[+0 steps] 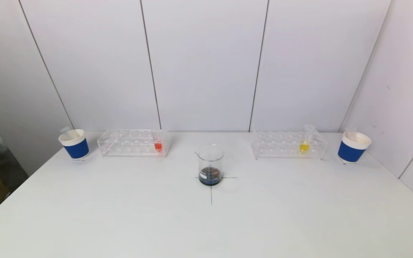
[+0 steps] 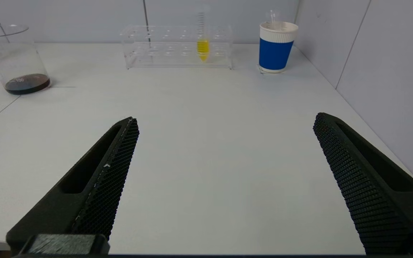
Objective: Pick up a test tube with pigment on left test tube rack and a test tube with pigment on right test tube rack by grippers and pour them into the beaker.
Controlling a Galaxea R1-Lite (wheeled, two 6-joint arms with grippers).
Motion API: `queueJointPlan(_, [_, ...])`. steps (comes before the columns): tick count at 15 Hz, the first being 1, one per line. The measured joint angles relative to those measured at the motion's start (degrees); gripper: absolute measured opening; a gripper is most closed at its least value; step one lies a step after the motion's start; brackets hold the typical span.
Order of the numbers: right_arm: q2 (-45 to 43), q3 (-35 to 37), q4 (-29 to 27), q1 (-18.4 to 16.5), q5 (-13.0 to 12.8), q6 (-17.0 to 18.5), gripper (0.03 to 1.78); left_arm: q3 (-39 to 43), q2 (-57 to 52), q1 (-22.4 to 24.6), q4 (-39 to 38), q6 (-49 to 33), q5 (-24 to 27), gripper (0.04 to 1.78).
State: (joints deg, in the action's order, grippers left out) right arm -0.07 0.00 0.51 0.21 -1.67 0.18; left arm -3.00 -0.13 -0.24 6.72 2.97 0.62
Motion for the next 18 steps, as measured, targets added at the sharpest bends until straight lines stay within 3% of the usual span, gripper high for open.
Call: queueJointPlan(18, [0.0, 0.0, 0.0, 0.0, 0.0, 0.67, 1.77, 0.2, 0.04, -0.02, 0.09, -2.97, -0.52, 1.76])
